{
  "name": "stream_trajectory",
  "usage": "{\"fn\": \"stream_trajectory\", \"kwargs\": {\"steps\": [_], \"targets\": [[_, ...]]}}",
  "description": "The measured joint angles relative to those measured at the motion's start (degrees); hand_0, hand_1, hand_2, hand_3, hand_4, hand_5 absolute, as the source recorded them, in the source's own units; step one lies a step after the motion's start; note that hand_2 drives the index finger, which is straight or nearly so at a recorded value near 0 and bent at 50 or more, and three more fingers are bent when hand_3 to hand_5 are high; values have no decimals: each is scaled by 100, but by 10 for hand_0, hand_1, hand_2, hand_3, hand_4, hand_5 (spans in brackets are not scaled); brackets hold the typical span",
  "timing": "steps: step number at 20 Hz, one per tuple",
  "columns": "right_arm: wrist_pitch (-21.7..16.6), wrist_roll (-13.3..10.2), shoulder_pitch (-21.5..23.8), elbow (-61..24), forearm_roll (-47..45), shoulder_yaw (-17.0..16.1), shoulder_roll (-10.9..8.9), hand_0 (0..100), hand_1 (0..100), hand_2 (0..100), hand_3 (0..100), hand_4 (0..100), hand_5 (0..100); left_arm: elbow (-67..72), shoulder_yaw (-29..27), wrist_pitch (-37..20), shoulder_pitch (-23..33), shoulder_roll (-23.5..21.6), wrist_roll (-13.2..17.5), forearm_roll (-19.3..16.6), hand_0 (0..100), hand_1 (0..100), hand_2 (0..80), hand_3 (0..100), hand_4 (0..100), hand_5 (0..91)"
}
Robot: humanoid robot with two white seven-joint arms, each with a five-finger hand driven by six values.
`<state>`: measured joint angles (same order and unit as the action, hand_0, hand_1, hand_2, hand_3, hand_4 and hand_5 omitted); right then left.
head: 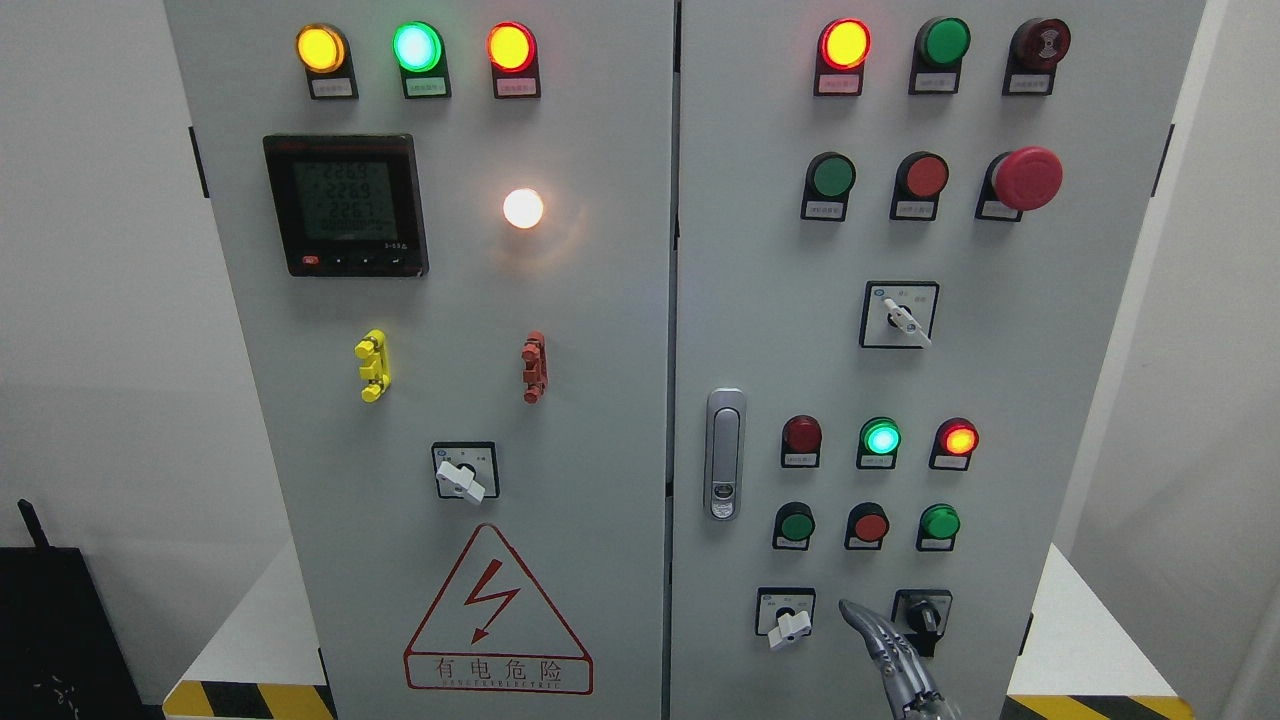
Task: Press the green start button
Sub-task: 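Raise the right hand toward the lower green push button, index finger extended, then press the green push button with the right index finger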
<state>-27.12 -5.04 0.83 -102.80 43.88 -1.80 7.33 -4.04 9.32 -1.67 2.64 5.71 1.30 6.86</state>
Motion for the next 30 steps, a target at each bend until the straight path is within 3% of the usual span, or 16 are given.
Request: {"fn": "stream_trajectory", "kwargs": {"steps": [6, 15, 30], "targets": [[205, -233, -69, -31, 934, -134, 5, 414, 321, 0, 426, 494, 472, 0, 0, 0, 0, 0, 0, 0, 120, 556, 0, 0, 0, 0], [629, -294, -436, -88, 1825, -151, 13, 484, 331, 0, 448, 579, 648, 0, 0, 0, 0, 0, 0, 0, 120, 556, 0, 0, 0, 0], [821, -323, -807, 63, 2253, 86, 20, 512, 343, 0, 465, 601, 668, -1, 0, 0, 1, 0, 0, 0, 120, 556, 0, 0, 0, 0]]}}
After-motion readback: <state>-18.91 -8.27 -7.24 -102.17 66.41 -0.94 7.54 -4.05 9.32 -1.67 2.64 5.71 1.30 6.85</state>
